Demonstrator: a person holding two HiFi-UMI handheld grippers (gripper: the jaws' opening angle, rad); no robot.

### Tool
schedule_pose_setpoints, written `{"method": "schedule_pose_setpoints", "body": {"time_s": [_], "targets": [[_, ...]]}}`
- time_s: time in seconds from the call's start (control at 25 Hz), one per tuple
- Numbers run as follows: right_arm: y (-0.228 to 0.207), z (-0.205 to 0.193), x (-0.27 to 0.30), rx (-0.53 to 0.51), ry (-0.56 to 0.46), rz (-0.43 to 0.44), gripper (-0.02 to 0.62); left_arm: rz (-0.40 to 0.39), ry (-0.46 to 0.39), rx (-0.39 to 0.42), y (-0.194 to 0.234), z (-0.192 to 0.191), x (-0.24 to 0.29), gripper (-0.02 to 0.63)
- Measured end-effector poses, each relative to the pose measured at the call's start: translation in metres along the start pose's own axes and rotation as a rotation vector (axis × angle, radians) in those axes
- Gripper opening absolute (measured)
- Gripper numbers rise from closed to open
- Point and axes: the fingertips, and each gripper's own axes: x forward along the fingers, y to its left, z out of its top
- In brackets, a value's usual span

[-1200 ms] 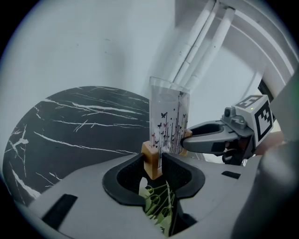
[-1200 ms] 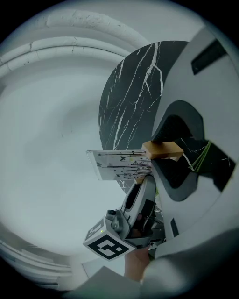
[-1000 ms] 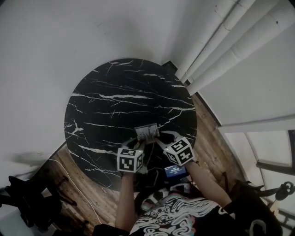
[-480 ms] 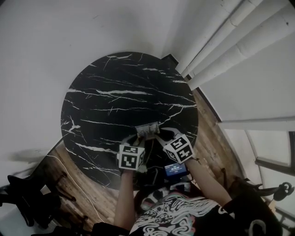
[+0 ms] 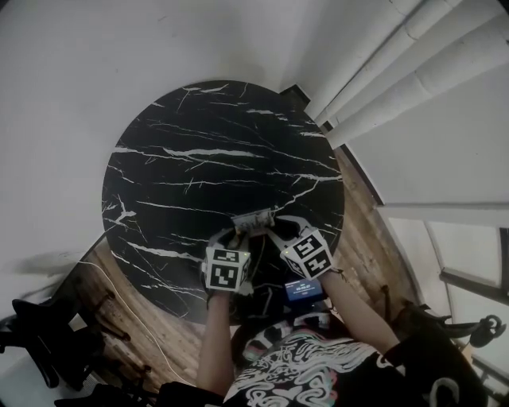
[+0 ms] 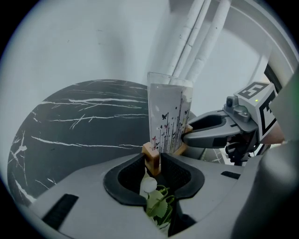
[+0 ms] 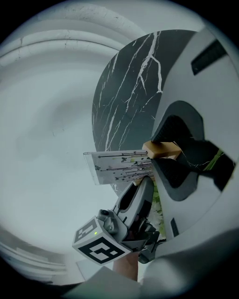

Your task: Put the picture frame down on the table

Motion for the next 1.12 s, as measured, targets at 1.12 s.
{"method": "schedule_pose_setpoints", "body": {"time_s": [1.12], "targets": [[0.000, -0.011, -0.001, -0.028, 0.068, -0.023, 0.112, 0.098, 0.043, 0.123, -0.007, -0.008, 0.004, 0.112]]}}
